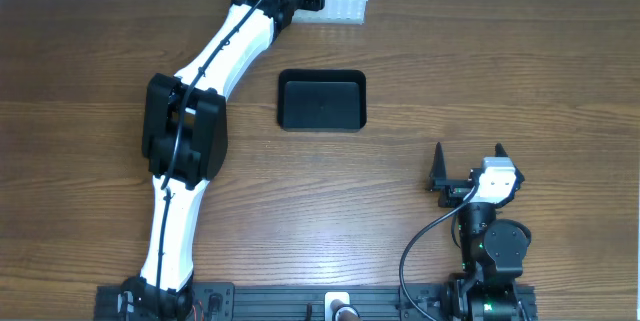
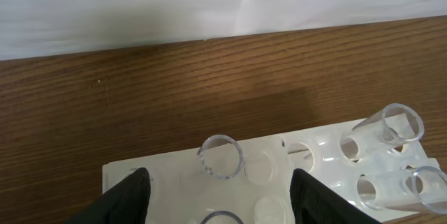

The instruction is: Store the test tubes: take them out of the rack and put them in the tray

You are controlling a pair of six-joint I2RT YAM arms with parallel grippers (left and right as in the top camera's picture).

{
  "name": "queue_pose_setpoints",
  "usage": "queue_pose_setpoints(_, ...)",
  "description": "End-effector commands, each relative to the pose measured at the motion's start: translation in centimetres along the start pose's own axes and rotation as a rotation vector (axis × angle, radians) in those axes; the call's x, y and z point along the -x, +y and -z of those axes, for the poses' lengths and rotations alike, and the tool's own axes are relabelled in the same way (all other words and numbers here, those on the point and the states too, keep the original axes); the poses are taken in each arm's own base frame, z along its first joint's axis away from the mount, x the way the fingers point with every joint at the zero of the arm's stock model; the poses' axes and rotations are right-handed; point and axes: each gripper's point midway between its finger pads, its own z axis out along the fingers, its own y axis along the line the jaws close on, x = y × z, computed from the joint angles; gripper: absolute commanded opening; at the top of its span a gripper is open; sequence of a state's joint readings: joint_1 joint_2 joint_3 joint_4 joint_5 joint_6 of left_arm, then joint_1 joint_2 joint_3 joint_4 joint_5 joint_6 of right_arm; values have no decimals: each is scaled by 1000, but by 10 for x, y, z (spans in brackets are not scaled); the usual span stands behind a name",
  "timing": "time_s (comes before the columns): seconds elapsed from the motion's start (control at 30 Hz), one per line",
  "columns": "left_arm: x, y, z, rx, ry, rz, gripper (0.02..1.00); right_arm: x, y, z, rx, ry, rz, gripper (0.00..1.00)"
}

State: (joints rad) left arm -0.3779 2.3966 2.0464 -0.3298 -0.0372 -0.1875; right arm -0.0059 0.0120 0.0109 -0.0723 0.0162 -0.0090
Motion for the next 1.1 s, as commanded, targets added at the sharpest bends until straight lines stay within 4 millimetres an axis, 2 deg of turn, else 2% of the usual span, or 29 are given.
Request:
queue_pose_setpoints(0.03, 26, -2, 15, 5, -58, 8, 641, -2, 2, 0, 10, 2, 7, 993)
queue_pose_setpoints(0.43, 35, -9, 25, 15, -85, -6, 643, -2, 2, 0, 10, 1, 7, 993)
queue_pose_setpoints(0.7, 43, -7, 31, 36, -104, -5, 634, -2, 2, 0, 10, 2, 7, 991)
queue_pose_setpoints(0.77, 43, -7, 31, 36, -104, -5, 568, -2, 2, 0, 10, 2, 7, 991)
queue_pose_setpoints(0.87, 43, -7, 31, 36, -104, -5, 413, -2, 2, 0, 10, 2, 7, 991)
queue_pose_setpoints(1.1, 40, -7, 31, 39, -92, -6, 364, -2, 2, 0, 10, 2, 7, 993)
